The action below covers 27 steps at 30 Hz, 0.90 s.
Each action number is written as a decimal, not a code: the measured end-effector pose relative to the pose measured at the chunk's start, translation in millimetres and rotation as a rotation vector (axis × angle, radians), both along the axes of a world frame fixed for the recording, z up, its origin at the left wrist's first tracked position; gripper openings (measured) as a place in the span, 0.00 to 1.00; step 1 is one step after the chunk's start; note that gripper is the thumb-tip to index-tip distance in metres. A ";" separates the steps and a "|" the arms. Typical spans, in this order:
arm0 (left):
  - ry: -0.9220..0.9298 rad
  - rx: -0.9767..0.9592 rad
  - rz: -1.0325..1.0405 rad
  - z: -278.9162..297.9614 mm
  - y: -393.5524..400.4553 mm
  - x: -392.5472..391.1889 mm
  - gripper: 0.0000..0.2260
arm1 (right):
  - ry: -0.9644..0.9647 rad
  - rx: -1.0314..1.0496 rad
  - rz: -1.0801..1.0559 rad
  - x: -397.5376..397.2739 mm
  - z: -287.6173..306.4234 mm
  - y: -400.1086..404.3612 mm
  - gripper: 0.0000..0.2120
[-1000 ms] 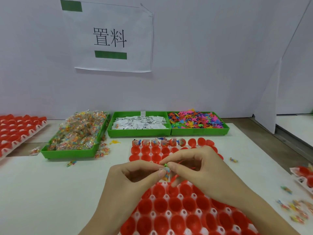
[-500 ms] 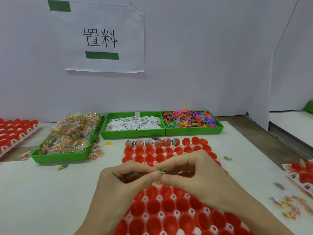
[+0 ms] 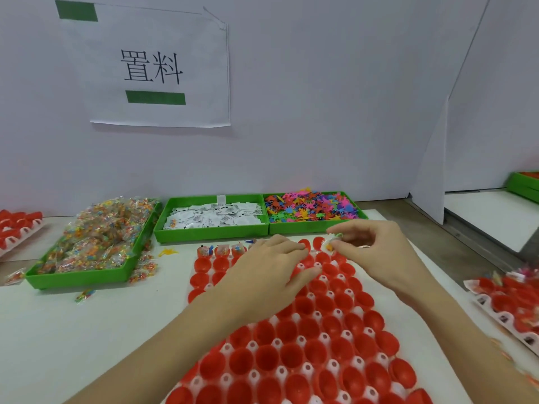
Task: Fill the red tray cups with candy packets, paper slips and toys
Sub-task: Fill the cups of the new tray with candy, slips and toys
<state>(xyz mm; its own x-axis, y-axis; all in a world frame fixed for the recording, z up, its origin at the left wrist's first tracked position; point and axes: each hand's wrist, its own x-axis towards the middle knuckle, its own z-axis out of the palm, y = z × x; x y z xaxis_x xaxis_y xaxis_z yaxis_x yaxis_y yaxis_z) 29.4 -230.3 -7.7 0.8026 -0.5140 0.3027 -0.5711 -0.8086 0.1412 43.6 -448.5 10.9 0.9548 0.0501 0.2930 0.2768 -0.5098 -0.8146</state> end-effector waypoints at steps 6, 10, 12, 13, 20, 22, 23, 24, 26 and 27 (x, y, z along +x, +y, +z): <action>-0.035 0.191 -0.030 -20.9 -12.5 25.4 0.36 | -0.078 -0.126 -0.051 33.0 -1.2 2.4 0.07; -0.051 0.219 -0.041 -26.0 -15.3 25.7 0.34 | -0.116 -0.290 0.005 54.7 1.5 15.9 0.06; -0.045 0.223 -0.028 -26.5 -16.3 25.4 0.33 | -0.107 -0.353 0.046 63.0 -0.4 22.3 0.06; -0.043 0.223 -0.021 -26.8 -16.6 25.3 0.32 | -0.098 -0.378 0.068 66.2 -2.4 25.1 0.07; -0.064 0.211 -0.024 -30.1 -14.6 27.6 0.31 | -0.051 -0.488 0.120 77.3 -14.0 32.8 0.06; -0.063 0.199 -0.019 -30.5 -15.0 27.9 0.30 | -0.034 -0.528 0.135 78.8 -13.4 34.8 0.04; -0.062 0.194 -0.020 -30.6 -15.0 28.5 0.29 | -0.029 -0.549 0.133 80.0 -12.6 35.9 0.04; -0.060 0.188 -0.021 -30.3 -14.9 28.9 0.27 | -0.023 -0.565 0.129 81.6 -11.5 36.9 0.03; -0.055 0.192 -0.024 -29.2 -14.6 29.7 0.25 | -0.002 -0.594 0.130 85.5 -7.8 38.5 0.03; -0.051 0.200 -0.029 -28.3 -14.2 30.2 0.25 | 0.014 -0.613 0.137 87.7 -5.1 39.4 0.04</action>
<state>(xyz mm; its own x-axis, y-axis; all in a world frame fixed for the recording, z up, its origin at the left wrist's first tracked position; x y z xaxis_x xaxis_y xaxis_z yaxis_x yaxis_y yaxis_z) 59.6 -244.5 -36.0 0.7731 -0.5905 0.2317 -0.5966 -0.8009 -0.0504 131.3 -409.2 5.8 0.9313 0.3271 0.1601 0.3641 -0.8462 -0.3890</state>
